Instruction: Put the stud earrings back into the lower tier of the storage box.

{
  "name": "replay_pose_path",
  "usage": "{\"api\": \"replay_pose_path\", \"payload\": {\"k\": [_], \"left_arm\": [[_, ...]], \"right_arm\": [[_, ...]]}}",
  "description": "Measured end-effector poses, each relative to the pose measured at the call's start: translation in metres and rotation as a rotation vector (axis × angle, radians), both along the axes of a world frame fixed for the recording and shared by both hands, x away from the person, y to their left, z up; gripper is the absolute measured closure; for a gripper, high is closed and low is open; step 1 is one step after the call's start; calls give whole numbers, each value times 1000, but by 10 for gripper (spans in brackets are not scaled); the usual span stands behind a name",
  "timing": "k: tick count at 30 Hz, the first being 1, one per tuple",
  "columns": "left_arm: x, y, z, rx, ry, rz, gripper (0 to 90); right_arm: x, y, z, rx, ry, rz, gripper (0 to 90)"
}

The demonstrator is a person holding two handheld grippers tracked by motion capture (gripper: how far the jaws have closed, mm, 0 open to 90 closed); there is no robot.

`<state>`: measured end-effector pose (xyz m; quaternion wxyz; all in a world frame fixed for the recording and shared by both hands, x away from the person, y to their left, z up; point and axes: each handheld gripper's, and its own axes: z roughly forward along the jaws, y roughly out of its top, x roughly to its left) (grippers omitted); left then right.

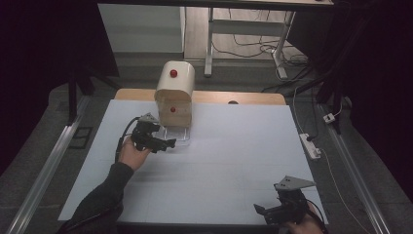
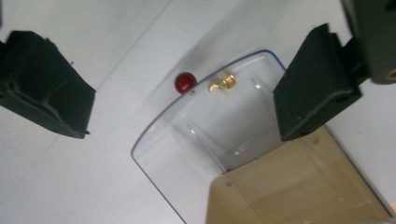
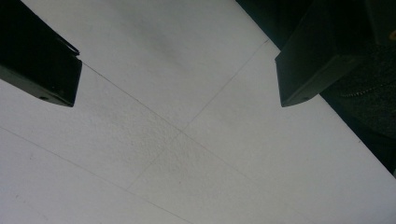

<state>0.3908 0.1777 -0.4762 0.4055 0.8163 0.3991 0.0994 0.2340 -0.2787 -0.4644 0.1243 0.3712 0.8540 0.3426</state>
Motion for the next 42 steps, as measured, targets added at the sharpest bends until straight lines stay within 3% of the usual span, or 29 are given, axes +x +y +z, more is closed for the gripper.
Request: {"api": "replay_pose_path", "payload": {"k": [10, 26, 35, 42], "left_arm": [[-10, 4, 0, -44, -3, -32, 0], [-24, 13, -1, -86, 28, -79, 0], [-33, 13, 1, -65, 24, -114, 0], [-43, 15, 7, -80, 11, -115, 0]], "right_arm": [[0, 0, 0, -1, -1, 5, 0], [0, 1, 0, -8, -3, 10, 0], [-1, 1, 0, -4, -4, 9, 0], [-1, 1, 0, -3, -2, 7, 0]]}}
